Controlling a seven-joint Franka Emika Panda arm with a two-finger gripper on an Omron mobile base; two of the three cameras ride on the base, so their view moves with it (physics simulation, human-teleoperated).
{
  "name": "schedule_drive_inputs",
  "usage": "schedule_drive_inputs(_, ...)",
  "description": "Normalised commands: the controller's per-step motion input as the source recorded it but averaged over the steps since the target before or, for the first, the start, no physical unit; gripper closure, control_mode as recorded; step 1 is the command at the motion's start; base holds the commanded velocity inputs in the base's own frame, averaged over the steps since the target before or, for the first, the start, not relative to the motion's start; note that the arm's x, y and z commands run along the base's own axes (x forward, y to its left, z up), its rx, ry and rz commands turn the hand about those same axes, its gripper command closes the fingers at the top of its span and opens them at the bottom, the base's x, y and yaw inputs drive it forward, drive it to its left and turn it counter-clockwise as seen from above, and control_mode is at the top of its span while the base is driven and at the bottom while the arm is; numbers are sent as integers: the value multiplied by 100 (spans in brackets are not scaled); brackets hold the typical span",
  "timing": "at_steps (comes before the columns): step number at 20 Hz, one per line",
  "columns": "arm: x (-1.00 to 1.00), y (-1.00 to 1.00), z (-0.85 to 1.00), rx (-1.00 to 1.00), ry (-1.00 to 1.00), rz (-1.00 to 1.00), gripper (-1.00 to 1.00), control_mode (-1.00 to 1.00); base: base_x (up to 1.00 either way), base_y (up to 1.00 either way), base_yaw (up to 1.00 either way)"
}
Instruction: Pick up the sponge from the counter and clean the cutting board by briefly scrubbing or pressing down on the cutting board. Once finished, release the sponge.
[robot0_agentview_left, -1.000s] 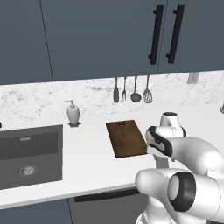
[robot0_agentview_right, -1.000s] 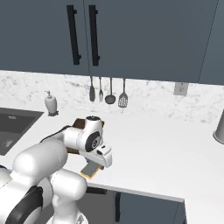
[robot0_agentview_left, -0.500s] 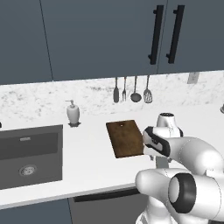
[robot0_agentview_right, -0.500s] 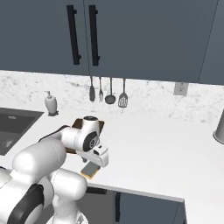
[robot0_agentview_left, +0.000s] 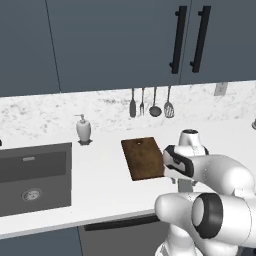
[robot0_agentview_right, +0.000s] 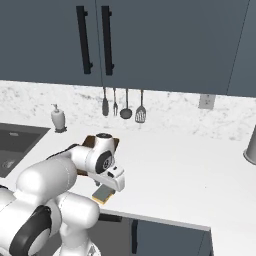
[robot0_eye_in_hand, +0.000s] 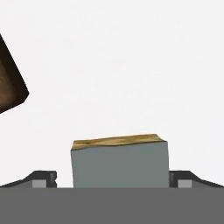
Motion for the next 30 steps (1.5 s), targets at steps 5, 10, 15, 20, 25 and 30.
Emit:
schedule_drive_inputs(5,0,-10,0,3,0,0,-100,-100,0,0,0)
schedule_drive_inputs(10,0,0,-12,0,0,0,-100,-100,0,0,0)
schedule_drive_inputs(15,0,2,-31,0,0,0,-100,-100,0,0,0)
schedule_drive_inputs(20,0,2,-19,0,0,0,100,-100,0,0,0)
schedule_drive_inputs(25,0,0,0,0,0,0,100,-100,0,0,0)
schedule_drive_inputs(30,7,2,52,10,-1,0,100,-100,0,0,0)
